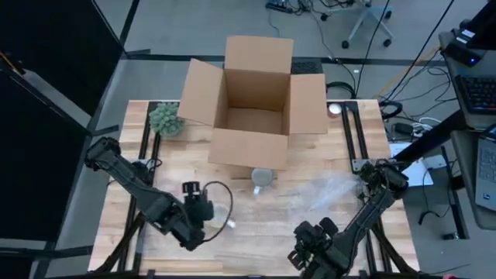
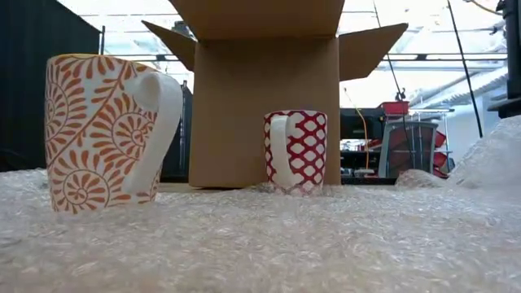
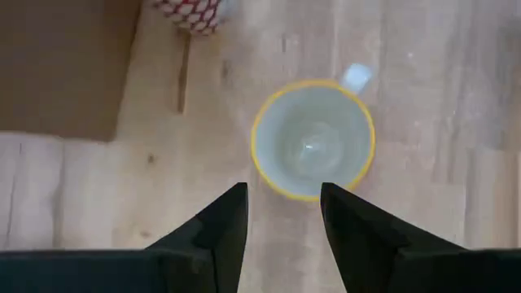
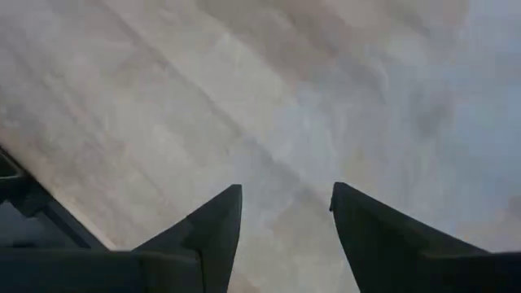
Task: Wrap mug
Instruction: Wrap the orange mug with bubble wrap
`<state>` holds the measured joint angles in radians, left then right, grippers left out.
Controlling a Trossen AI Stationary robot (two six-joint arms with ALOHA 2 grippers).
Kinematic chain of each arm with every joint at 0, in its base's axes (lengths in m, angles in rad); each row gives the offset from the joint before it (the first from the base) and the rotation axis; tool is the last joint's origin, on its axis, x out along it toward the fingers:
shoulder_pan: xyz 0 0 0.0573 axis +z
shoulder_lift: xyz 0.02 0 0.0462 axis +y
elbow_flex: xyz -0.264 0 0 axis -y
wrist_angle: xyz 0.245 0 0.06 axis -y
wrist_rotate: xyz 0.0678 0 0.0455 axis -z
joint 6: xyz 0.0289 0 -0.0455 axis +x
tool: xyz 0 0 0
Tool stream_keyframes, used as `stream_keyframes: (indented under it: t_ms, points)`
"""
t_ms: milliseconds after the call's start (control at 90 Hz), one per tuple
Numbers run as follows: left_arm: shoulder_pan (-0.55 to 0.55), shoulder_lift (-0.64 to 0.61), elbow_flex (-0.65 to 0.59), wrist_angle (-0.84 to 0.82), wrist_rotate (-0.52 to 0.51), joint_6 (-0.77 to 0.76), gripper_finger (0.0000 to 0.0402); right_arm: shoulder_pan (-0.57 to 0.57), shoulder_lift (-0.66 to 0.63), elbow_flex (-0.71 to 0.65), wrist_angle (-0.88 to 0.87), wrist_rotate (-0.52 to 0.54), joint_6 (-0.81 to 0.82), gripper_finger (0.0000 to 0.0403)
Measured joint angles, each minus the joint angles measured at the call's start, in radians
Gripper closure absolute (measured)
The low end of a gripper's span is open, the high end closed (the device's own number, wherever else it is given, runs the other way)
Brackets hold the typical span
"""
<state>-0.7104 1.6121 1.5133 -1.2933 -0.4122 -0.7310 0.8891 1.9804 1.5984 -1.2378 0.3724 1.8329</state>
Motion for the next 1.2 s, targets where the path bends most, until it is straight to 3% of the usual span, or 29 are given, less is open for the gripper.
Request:
stream_keyframes:
  t_ms: [200, 489, 811, 1067, 1200]
  points:
    - [-0.058, -0.047, -0.116, -0.008, 0.011, -0.151, 0.0258, 0.041, 0.0, -0.176, 0.184, -0.001, 0.16, 0.0224]
    - [-0.151, -0.091, -0.25, 0.031, 0.089, -0.357, 0.0258, 0.04, -0.004, -0.367, 0.511, 0.023, 0.173, 0.0225]
    - [-0.217, -0.089, -0.328, 0.209, 0.092, -0.401, 0.0258, 0.033, -0.047, -0.368, 0.56, 0.068, 0.123, 0.0225]
    - [-0.251, -0.089, -0.378, 0.246, 0.088, -0.469, 0.0258, 0.029, -0.057, -0.367, 0.615, 0.102, 0.092, 0.0225]
    - [-0.255, -0.088, -0.411, 0.314, 0.036, -0.468, 0.0258, 0.005, -0.055, -0.367, 0.684, 0.106, 0.014, 0.0225]
